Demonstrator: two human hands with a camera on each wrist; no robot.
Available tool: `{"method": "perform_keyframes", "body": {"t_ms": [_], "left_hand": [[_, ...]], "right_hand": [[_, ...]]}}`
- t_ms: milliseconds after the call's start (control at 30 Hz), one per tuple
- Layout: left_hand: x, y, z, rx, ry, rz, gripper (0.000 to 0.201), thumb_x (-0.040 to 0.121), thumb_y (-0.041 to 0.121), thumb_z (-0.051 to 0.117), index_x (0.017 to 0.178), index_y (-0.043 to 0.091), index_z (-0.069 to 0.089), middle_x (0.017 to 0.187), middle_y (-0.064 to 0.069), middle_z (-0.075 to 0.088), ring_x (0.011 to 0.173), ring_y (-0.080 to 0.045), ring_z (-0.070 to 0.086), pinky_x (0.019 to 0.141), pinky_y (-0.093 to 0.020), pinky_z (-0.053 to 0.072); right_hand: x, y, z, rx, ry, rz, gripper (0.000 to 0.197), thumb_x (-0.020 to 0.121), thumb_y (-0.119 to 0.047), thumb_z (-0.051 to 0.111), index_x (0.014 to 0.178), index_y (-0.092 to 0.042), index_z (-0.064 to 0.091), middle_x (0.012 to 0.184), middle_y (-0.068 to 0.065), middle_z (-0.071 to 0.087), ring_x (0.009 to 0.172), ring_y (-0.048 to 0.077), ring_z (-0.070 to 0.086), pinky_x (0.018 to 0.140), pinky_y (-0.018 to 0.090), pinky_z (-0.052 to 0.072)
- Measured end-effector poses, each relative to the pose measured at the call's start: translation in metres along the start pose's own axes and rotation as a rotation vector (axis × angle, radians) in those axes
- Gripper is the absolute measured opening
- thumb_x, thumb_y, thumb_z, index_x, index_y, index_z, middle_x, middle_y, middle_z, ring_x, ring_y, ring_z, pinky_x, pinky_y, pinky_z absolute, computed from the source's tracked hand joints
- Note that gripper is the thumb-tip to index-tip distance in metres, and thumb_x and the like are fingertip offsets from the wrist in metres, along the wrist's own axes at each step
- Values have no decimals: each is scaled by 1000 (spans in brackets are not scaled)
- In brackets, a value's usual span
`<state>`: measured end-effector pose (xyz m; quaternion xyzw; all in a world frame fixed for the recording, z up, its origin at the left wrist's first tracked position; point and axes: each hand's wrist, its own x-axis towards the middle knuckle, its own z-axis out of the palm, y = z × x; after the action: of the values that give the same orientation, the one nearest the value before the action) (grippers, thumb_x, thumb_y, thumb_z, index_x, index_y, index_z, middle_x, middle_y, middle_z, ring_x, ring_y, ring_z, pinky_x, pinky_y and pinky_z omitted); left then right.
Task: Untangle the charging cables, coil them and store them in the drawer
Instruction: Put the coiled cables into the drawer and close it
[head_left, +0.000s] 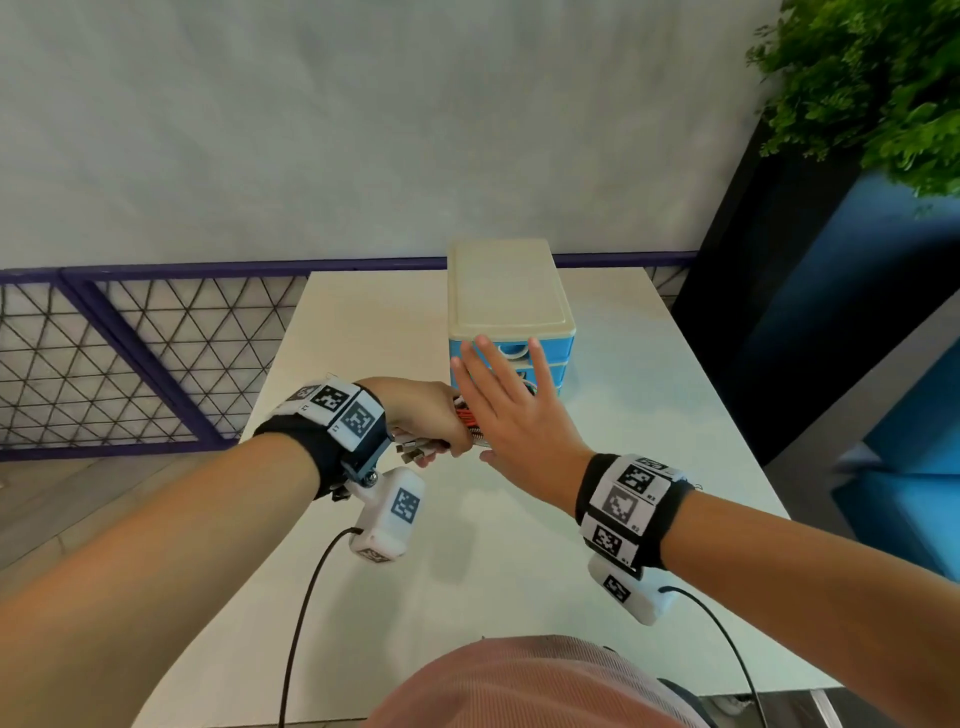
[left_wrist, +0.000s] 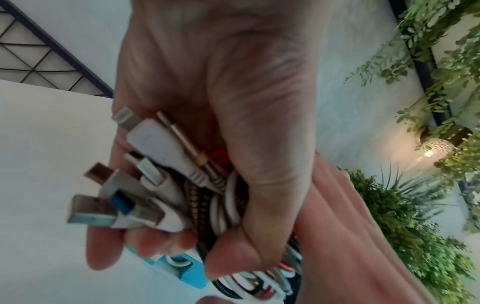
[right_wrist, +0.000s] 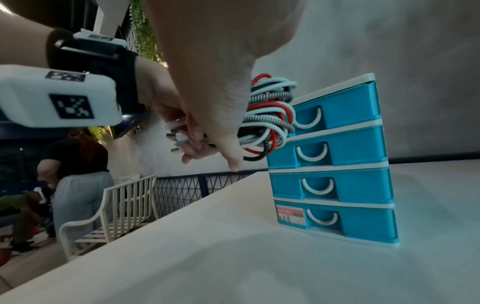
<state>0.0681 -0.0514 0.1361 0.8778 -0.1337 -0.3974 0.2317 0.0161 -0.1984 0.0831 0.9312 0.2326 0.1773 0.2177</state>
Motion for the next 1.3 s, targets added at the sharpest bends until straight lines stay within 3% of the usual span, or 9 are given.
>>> {"method": "perform_keyframes", "body": {"t_ms": [167,267,400,500,567,700,867,1000,1300], "left_hand": [[-1,1,4,-186,-126,20,24,82,-4,48,60,5,50,37,-1,48,36,-11,45,66,-30,51],[-2,0,5,-290,-231,49,35,84,-5,46,52,11,51,45,-2,49,48,-15,46,64,-29,49],[2,0,5,-354,-281,81,23,86,-1,48,67,10,53,55,-5,51,55,-17,46,68,-31,50],[6,4,5,-231,-178,111,1,84,9,59,84,9,58,69,-5,63,57,-15,58,61,-26,53],[11,3,2,-64,-72,164,14,84,21,66,93,13,60,80,-3,66,59,-13,56,52,-21,45],[20,-16,-6,66,319,263,54,83,50,63,126,22,46,116,3,53,99,-11,53,81,-23,42],[26,-38,-16,483,750,452,46,93,28,51,137,18,38,140,-1,36,122,-21,40,101,-38,42],[32,-32,-16,514,676,463,59,93,0,40,148,14,25,157,-2,20,144,-18,21,116,-26,18],[39,-37,-14,566,701,449,71,89,-10,40,151,17,19,159,3,17,144,-16,22,112,-29,31]], "right_hand": [[4,8,10,136,84,-20,75,77,-33,68,139,-6,36,128,13,59,129,36,47,106,64,30],[10,18,11,358,122,-79,49,68,-19,76,112,-5,59,81,8,67,75,32,67,67,42,53],[16,29,8,424,60,-109,37,60,-23,82,86,-7,60,59,5,62,46,28,58,42,26,31],[17,36,11,421,-2,-99,36,61,-21,81,83,-7,57,60,6,63,46,29,59,42,25,32],[16,41,12,409,-86,-75,33,67,-22,76,90,-7,58,69,7,67,55,31,63,46,27,34],[9,58,19,358,-269,68,35,84,-27,57,115,-13,50,99,6,68,88,31,66,62,31,39],[16,69,22,348,-356,146,37,85,-29,56,118,-15,48,97,5,67,79,28,65,63,33,50],[33,72,19,379,-359,141,48,85,-28,56,130,-20,46,101,5,66,82,26,64,61,30,43],[44,78,13,499,-403,140,47,81,-36,63,123,-18,52,107,5,67,92,27,64,68,30,44]]}}
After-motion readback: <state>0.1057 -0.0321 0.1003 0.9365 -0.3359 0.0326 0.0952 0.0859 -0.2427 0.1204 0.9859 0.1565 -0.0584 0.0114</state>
